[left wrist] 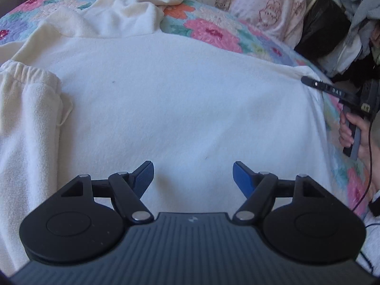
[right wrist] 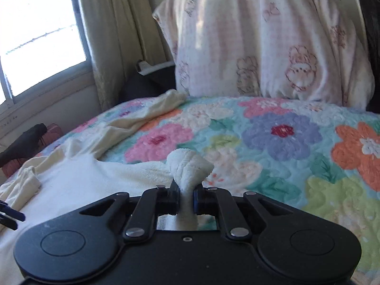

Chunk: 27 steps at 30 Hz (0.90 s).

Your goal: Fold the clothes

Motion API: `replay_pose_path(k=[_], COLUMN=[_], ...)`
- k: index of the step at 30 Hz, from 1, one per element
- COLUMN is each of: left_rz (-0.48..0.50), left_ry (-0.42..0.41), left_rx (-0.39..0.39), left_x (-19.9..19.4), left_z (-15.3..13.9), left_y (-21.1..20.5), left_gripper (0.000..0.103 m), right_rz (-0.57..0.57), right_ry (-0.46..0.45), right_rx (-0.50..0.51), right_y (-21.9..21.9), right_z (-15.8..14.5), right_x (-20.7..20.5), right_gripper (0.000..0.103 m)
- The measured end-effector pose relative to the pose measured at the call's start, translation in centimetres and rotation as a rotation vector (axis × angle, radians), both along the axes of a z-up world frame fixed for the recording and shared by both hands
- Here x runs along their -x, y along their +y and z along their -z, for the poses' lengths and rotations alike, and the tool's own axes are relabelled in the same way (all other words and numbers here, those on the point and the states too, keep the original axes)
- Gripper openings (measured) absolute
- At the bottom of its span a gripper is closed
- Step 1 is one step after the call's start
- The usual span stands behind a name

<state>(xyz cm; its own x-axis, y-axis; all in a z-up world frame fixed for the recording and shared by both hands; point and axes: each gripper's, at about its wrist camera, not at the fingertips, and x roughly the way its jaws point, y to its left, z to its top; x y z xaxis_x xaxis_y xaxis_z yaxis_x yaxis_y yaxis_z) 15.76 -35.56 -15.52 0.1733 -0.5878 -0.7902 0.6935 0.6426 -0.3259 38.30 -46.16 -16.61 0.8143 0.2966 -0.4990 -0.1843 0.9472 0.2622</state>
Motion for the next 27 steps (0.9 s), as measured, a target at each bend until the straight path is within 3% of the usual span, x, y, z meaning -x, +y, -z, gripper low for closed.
replay_pose_path(k=[4,7,11,13,16,18,22,24,27], left_rz=[0.027,-0.003,-0.045,-0.066,-0.088,-0.088,-0.043,-0.038,-0.05], left_ry=[-0.052,-0.055,-0.038,-0.056,-0.094,-0.129,-0.187,-0.21,-0.251], left_rx=[-0.084,-0.092,-0.084,-0.063,-0.037,-0.039,-0.101,-0.092,-0.074], left_x=[2.0,2.3,1.4,0.5,-1.0,-2.0,-4.6,-6.3,-9.0], left_z=[1.1,0.8,-0.1,-1.1,-2.9,-4.0,-6.4,-7.9,-9.2], left_y=[-0.2,-0.4,0.0,0.3,0.4,0.0,-3.5,-5.5,-7.7], left_gripper=[0.073,0.074,0.074,0.074,0.074,0.074,0.074,0.074,0.075], right_rz=[0.07,0.061,0.116,0.185,0.289,0.26,0.01,-0.122,-0.294], right_ry=[0.109,0.077,0.07,0.085,0.106,0.082,0.122,0.146,0.195], right_rx=[-0.03,0.072,0.143,0.186,0.251,0.23,-0.085,-0.161,-0.228], right_y=[-0.4,1.1,1.0,0.7,0.2,0.8,3.2,5.6,9.4], right_z=[4.0,3.0,1.1,0.0,-1.5,-3.9,-8.4,-10.2,-11.7], right_x=[-1.6,-1.4,-0.7,-0.2,0.6,1.0,-0.9,-4.3,-10.8], right_gripper=[0.011,0.014,0.034,0.054,0.054,0.055,0.056,0.059,0.071])
